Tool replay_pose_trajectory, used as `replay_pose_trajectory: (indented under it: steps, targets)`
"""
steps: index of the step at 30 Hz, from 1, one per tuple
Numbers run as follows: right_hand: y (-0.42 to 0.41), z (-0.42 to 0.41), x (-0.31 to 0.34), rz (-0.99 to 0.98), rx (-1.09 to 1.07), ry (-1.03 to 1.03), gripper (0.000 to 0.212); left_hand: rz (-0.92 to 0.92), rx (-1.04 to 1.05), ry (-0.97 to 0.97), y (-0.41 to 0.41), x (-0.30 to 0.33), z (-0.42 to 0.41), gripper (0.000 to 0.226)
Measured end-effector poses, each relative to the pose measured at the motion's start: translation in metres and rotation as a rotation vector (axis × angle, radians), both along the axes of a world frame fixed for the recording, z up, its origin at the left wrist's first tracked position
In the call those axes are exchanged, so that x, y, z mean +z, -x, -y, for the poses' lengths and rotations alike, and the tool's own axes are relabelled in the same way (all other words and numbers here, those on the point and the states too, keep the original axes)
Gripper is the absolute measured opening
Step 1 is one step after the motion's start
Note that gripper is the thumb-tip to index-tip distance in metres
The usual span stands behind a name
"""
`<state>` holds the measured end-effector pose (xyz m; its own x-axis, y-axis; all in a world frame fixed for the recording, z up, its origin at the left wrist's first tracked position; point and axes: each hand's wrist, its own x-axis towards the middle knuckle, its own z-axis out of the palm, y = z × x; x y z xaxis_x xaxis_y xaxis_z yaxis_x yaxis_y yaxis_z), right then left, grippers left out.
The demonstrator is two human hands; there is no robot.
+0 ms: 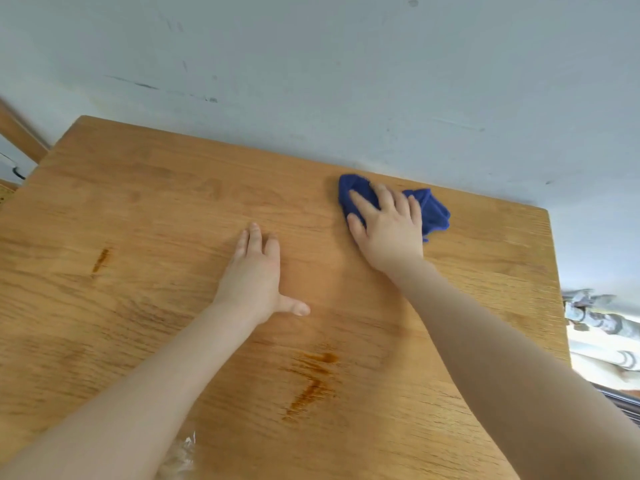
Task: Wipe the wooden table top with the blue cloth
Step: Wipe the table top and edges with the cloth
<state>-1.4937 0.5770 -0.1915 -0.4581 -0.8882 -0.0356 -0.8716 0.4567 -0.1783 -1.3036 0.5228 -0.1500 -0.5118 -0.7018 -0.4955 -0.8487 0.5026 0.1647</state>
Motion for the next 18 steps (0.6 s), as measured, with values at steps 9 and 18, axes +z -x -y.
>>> replay_pose_trajectory:
  steps: [9, 18]
  targets:
    - [-0.043, -0.073, 0.001, -0.01, 0.054, 0.044, 0.05, 0.027, 0.049, -0.038, 0.006, 0.008, -0.002, 0.128]
    - [0.008, -0.036, 0.0, -0.03, -0.123, 0.047, 0.05, 0.008, 0.056, -0.036, 0.003, 0.002, -0.002, 0.129]
